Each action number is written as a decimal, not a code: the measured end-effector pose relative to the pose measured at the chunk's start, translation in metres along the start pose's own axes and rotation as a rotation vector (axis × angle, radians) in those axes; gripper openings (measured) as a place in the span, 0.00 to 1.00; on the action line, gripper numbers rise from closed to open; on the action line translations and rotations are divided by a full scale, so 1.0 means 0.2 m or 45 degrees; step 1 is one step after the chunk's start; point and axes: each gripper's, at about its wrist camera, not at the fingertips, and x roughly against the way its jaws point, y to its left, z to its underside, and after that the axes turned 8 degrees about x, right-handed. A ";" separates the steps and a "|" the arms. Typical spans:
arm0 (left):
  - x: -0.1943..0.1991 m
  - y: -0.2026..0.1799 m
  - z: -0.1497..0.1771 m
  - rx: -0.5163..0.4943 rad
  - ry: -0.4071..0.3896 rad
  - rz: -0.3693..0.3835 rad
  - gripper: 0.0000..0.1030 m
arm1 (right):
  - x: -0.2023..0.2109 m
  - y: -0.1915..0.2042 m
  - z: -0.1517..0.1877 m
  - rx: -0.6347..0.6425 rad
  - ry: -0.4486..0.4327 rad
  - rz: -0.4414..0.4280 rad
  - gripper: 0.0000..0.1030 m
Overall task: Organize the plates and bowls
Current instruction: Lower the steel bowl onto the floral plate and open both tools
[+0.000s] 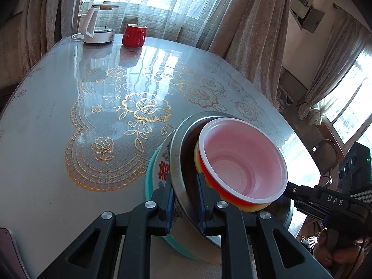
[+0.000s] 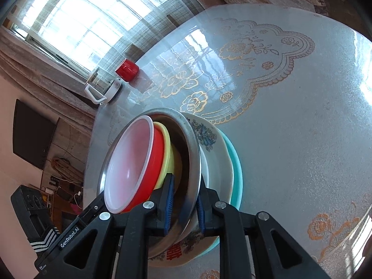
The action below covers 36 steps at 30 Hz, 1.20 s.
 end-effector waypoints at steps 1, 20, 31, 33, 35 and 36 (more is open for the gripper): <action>0.00 0.00 0.00 0.002 -0.001 0.001 0.17 | 0.01 0.00 0.01 0.004 -0.006 -0.004 0.20; 0.05 0.00 0.01 0.015 -0.022 -0.006 0.18 | 0.07 0.02 0.05 0.037 -0.027 -0.010 0.24; 0.12 0.00 0.05 0.004 -0.138 -0.042 0.18 | 0.04 0.04 0.10 0.068 -0.026 -0.037 0.24; 0.15 0.00 0.05 -0.006 -0.175 -0.061 0.18 | 0.05 0.05 0.10 0.085 -0.036 -0.032 0.24; 0.17 -0.01 0.07 -0.027 -0.207 -0.083 0.18 | 0.05 0.06 0.11 0.108 -0.043 -0.016 0.24; 0.18 -0.02 0.07 -0.037 -0.224 -0.095 0.18 | 0.05 0.06 0.11 0.114 -0.046 -0.007 0.24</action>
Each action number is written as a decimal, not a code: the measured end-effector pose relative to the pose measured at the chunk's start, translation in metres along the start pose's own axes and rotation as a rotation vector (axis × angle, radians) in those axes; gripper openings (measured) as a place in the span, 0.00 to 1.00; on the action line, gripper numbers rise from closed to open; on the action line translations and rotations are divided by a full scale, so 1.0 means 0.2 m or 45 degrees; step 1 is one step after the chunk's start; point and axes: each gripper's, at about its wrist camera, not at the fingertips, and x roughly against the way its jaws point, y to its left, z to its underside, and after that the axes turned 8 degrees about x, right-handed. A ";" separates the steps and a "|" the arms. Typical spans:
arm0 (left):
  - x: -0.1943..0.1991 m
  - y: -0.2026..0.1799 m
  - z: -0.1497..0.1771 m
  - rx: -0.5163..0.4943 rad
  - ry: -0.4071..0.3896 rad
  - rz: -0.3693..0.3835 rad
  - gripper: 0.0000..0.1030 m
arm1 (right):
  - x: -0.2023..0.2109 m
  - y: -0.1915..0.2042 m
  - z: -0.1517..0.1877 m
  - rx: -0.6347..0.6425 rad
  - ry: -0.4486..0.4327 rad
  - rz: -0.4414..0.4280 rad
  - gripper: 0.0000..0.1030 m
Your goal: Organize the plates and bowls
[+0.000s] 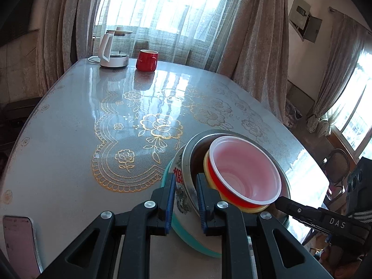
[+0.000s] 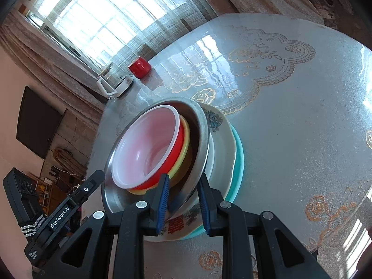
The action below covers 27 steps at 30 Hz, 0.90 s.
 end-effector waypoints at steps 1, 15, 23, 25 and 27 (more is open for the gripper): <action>0.01 0.00 0.00 -0.009 -0.014 -0.011 0.18 | 0.00 0.00 0.01 0.006 -0.004 0.002 0.25; 0.16 -0.04 0.19 -0.103 -0.043 -0.033 0.52 | 0.18 0.05 0.12 0.210 -0.086 0.169 0.32; 0.20 -0.01 0.32 -0.092 -0.028 -0.059 0.83 | 0.21 0.05 0.23 0.265 -0.080 0.164 0.33; 0.20 -0.01 0.34 -0.091 -0.026 -0.067 0.86 | 0.23 0.05 0.27 0.305 -0.097 0.196 0.37; 0.20 -0.02 0.35 -0.100 -0.020 -0.086 0.93 | 0.24 0.05 0.31 0.328 -0.107 0.232 0.38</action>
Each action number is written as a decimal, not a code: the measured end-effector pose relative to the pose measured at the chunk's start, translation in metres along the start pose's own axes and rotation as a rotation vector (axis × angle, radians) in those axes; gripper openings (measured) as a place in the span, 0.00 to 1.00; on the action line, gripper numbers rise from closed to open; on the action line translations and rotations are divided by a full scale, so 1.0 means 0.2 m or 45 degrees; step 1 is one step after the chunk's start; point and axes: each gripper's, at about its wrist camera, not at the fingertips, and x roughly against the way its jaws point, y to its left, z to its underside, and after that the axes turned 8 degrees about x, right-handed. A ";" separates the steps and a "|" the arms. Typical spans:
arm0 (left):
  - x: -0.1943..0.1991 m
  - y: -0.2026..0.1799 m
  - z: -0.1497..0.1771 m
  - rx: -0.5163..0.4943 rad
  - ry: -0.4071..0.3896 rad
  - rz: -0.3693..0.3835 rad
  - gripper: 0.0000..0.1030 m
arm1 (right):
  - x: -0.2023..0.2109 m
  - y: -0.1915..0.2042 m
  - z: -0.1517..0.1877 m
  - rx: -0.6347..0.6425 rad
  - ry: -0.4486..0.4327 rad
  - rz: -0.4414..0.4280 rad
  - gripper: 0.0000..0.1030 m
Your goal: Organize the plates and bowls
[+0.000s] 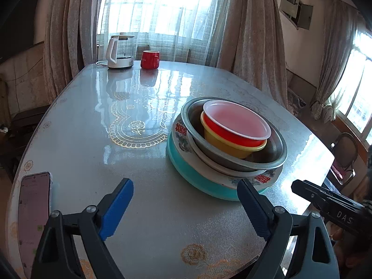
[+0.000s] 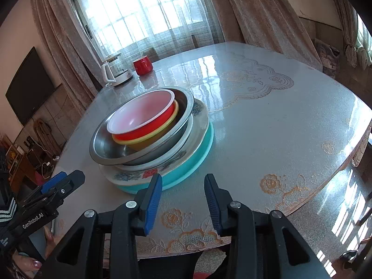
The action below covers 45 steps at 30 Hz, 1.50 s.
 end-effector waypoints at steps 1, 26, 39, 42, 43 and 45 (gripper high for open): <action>0.00 0.00 0.01 -0.005 0.000 -0.015 0.98 | 0.00 0.01 0.02 0.011 -0.004 0.006 0.40; 0.09 -0.10 0.16 -0.153 -0.046 -0.267 1.00 | 0.13 0.17 0.20 0.108 -0.089 0.041 0.63; 0.07 -0.07 0.15 -0.116 -0.016 -0.309 1.00 | 0.14 0.18 0.21 0.116 -0.094 0.055 0.63; 0.07 -0.07 0.15 -0.116 -0.012 -0.304 1.00 | 0.14 0.18 0.20 0.117 -0.093 0.060 0.63; 0.07 -0.07 0.16 -0.118 -0.013 -0.301 1.00 | 0.14 0.19 0.20 0.119 -0.096 0.061 0.63; 0.07 -0.07 0.16 -0.124 -0.020 -0.296 1.00 | 0.14 0.19 0.20 0.120 -0.094 0.062 0.63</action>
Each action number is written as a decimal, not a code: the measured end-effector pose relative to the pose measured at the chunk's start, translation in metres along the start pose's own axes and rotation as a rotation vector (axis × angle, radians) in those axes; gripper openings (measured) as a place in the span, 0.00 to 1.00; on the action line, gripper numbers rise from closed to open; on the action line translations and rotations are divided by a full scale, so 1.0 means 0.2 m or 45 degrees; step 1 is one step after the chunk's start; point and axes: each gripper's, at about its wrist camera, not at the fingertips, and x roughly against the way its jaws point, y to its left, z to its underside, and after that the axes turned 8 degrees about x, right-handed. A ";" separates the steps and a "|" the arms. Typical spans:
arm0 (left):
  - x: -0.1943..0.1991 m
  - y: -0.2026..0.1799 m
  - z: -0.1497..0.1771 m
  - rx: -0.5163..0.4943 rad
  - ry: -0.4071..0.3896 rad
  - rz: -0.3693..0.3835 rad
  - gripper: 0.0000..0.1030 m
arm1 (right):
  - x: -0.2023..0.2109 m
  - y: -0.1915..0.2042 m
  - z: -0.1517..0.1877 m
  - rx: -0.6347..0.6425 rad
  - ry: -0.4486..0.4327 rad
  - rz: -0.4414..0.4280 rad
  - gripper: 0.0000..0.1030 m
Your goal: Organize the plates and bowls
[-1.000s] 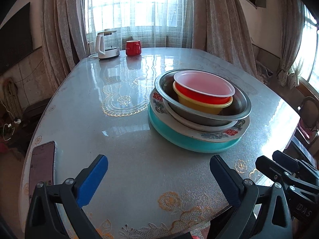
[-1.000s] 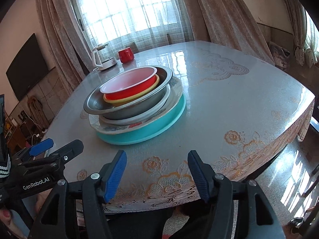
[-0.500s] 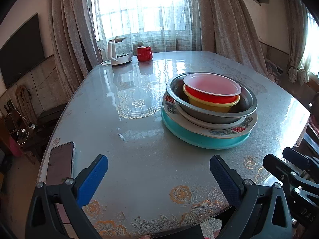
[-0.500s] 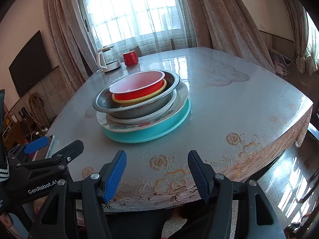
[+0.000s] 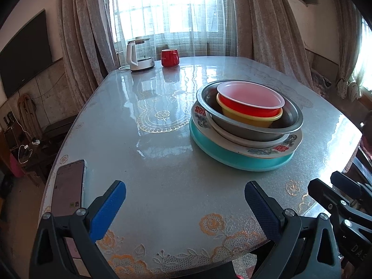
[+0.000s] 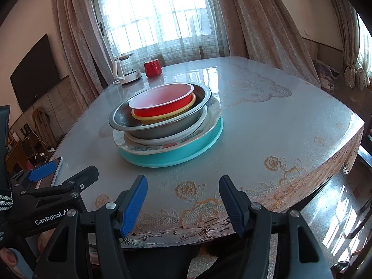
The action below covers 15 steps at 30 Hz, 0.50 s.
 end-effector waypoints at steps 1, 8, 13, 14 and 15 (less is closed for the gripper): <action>0.00 0.00 0.00 -0.005 -0.002 0.004 1.00 | 0.00 0.00 0.00 -0.001 0.002 0.001 0.63; 0.02 -0.03 0.01 -0.025 -0.010 0.029 1.00 | 0.00 0.01 0.00 0.005 0.001 0.001 0.63; 0.02 -0.03 0.01 -0.024 -0.011 0.026 1.00 | 0.00 0.00 0.01 0.002 0.005 0.001 0.63; 0.02 -0.03 0.01 -0.024 -0.010 0.025 1.00 | -0.01 0.00 0.01 0.001 0.007 0.002 0.63; 0.02 -0.03 0.02 -0.024 -0.009 0.025 1.00 | -0.01 0.00 0.01 0.000 0.008 0.002 0.63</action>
